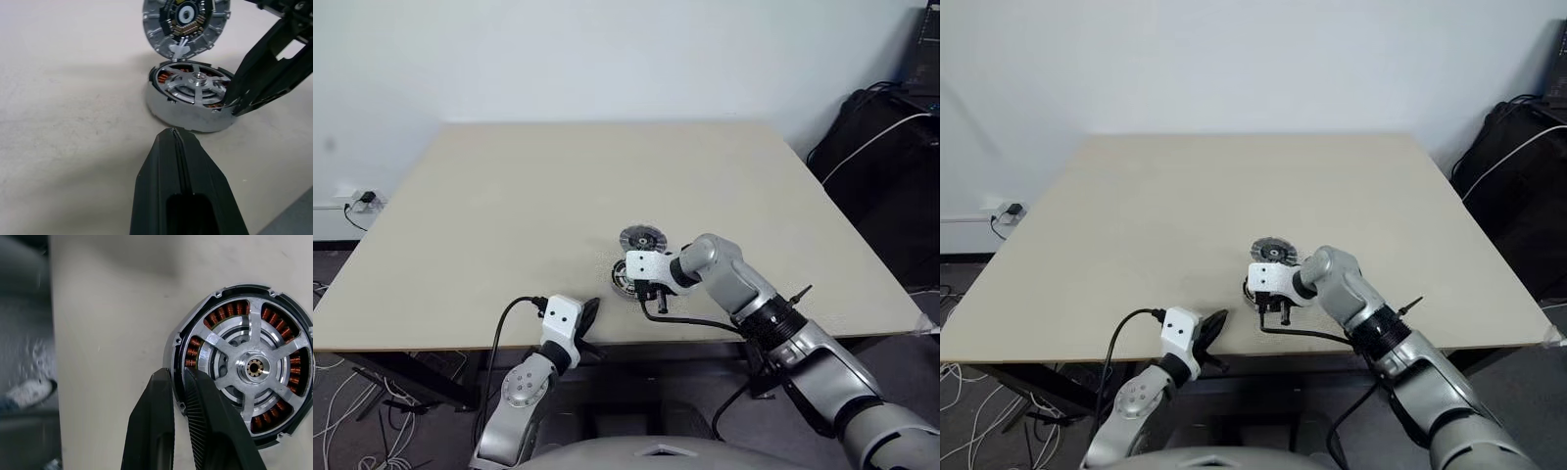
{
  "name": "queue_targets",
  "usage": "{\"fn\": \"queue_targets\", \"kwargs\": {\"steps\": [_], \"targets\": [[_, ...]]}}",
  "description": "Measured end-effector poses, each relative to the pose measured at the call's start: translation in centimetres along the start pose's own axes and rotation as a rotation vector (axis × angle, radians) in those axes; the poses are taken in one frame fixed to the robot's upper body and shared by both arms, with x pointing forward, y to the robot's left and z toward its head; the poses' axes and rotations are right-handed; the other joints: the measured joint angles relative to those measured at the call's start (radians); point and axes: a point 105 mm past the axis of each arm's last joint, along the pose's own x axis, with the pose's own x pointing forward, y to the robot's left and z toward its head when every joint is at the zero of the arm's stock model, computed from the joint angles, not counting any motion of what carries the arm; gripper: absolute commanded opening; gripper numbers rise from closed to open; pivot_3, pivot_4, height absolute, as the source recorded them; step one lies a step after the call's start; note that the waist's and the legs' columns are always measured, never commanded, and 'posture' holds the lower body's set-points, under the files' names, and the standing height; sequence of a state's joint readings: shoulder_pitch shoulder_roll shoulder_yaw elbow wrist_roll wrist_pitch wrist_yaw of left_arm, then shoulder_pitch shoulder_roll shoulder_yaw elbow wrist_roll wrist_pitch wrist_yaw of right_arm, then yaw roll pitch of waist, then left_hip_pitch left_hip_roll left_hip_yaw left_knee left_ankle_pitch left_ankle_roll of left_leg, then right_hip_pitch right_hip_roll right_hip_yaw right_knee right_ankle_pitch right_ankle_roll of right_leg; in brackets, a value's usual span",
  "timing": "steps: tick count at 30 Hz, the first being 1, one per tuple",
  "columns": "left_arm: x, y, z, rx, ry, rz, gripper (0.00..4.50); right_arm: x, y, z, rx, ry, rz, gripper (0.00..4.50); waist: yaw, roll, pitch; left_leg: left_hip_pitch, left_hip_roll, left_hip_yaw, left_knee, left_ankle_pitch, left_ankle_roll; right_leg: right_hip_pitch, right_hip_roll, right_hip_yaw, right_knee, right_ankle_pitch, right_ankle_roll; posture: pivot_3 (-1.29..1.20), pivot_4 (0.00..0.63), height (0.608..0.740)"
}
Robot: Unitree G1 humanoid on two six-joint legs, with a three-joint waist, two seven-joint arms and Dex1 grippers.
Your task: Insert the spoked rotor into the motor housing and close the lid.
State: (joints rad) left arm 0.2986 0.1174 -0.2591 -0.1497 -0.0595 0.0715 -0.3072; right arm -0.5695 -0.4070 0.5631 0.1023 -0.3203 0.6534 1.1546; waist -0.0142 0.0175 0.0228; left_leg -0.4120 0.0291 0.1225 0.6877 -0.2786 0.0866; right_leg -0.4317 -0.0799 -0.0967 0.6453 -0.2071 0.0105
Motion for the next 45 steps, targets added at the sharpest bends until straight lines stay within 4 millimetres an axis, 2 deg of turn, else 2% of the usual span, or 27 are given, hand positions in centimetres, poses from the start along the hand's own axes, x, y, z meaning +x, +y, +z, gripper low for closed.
{"fn": "queue_targets", "kwargs": {"steps": [5, 10, 21, 25, 33, 35, 39, 45], "targets": [[-0.1, 0.0, -0.2, -0.004, 0.007, 0.000, 0.00, 0.7, 0.5, 0.7, 0.180, -0.018, -0.079, 0.12, 0.002, 0.000, 0.000, -0.001, 0.000, -0.002, 0.000, 0.000, 0.000, 0.000, -0.001, 0.000, 0.000, 0.001, -0.003, 0.00, 0.000, 0.740], [-0.3, 0.1, -0.3, -0.003, 0.008, 0.004, 0.00, 1.9, 0.8, 2.3, 0.379, -0.040, -0.145, 0.10, 0.002, 0.000, 0.000, -0.001, 0.000, -0.003, 0.000, 0.000, -0.001, 0.000, -0.001, 0.000, 0.000, 0.001, -0.003, 0.00, 0.000, 0.740], [-0.7, 0.2, -0.8, -0.013, 0.021, 0.014, 0.00, 3.0, 0.0, 4.8, 0.731, -0.102, -0.248, 0.10, -0.012, 0.000, 0.000, -0.001, 0.000, -0.004, -0.002, 0.001, -0.003, 0.000, 0.000, -0.001, 0.000, 0.001, -0.003, 0.00, 0.000, 0.740], [-0.7, 0.2, -0.8, -0.013, 0.021, 0.015, 0.00, 3.4, -0.3, 5.3, 0.810, -0.102, -0.275, 0.10, -0.014, 0.000, 0.000, -0.001, 0.000, -0.004, -0.003, 0.001, -0.003, 0.000, 0.000, -0.001, 0.000, 0.000, -0.003, 0.00, 0.000, 0.740], [-0.7, 0.2, -0.9, -0.015, 0.024, 0.018, 0.00, 3.9, -0.4, 5.2, 0.849, -0.103, -0.289, 0.10, -0.013, 0.000, -0.001, 0.000, 0.000, -0.004, -0.003, 0.002, -0.003, 0.001, -0.001, -0.001, 0.000, -0.001, 0.002, 0.00, 0.000, 0.740], [-0.8, 0.2, -0.9, -0.016, 0.026, 0.019, 0.00, 4.0, -0.5, 5.3, 0.853, -0.109, -0.291, 0.82, -0.013, 0.000, -0.001, 0.000, 0.000, -0.004, -0.003, 0.002, -0.003, 0.001, -0.001, -0.001, 0.000, -0.001, 0.002, 0.00, 0.000, 0.740], [-0.8, 0.2, -1.0, -0.017, 0.027, 0.019, 0.00, 4.2, -0.3, 5.5, 0.856, -0.120, -0.277, 1.92, -0.012, 0.001, -0.001, 0.000, 0.000, -0.005, -0.003, 0.002, -0.003, 0.000, -0.001, -0.001, 0.000, -0.001, 0.001, 0.00, 0.000, 0.740], [-0.8, 0.2, -0.9, -0.015, 0.025, 0.015, 0.00, 3.5, -0.4, 6.8, 0.846, -0.187, -0.261, 1.92, -0.016, 0.001, 0.000, -0.002, 0.000, -0.005, -0.004, 0.002, -0.003, -0.001, 0.000, -0.001, -0.002, -0.002, 0.000, 0.00, 0.000, 0.740]]}}
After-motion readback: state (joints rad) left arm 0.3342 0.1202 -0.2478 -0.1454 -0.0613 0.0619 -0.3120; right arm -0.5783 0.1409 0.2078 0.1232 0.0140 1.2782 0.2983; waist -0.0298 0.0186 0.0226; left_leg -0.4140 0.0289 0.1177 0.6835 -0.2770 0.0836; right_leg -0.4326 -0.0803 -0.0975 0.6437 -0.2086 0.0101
